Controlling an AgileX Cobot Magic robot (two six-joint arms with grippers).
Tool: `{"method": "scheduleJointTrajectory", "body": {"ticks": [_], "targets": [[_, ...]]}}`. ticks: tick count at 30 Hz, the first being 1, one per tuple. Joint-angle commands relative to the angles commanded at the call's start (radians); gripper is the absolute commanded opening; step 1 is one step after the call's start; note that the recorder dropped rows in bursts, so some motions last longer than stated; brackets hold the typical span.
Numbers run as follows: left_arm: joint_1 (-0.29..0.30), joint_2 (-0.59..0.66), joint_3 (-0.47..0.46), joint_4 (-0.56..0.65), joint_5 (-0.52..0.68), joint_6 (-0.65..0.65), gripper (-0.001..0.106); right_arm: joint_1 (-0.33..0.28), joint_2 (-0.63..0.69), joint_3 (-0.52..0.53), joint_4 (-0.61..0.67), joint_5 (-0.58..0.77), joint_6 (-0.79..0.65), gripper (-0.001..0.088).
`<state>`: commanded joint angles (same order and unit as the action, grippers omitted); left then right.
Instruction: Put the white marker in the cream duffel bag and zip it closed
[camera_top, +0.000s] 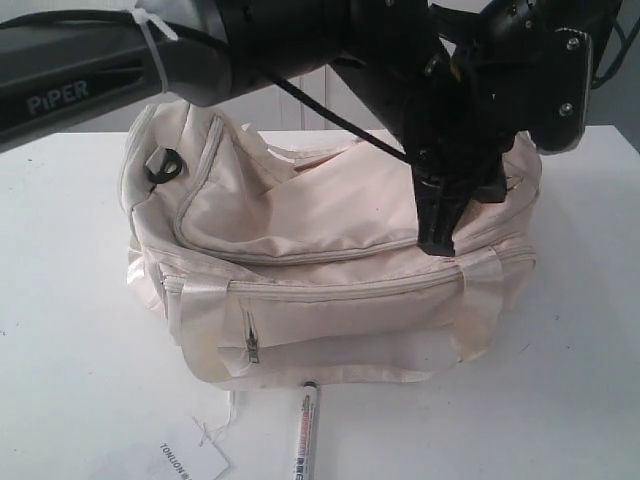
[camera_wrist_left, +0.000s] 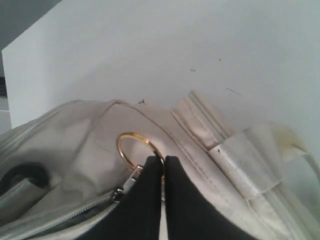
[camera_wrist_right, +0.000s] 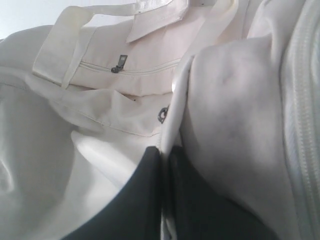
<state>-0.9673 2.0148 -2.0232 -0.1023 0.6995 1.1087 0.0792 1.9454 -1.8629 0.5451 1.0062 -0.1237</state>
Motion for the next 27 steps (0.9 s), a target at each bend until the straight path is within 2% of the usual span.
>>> {"method": "scheduleJointTrajectory", "body": {"ticks": [8,14,23,27], "targets": [[-0.040,0.000,0.062,0.014,-0.019,0.303,0.000,0.002,0.000,0.000,0.003,0.002,0.000,0.0000],[-0.064,0.000,0.139,0.119,0.030,0.513,0.000,0.002,0.000,0.000,0.003,0.004,0.000,0.0000],[-0.064,-0.002,0.143,0.119,0.234,0.574,0.000,0.002,0.000,0.000,0.003,-0.007,0.000,0.0000],[-0.064,-0.011,0.143,0.119,0.280,0.574,0.000,0.002,0.000,0.000,0.003,-0.010,0.000,0.0000]]}}
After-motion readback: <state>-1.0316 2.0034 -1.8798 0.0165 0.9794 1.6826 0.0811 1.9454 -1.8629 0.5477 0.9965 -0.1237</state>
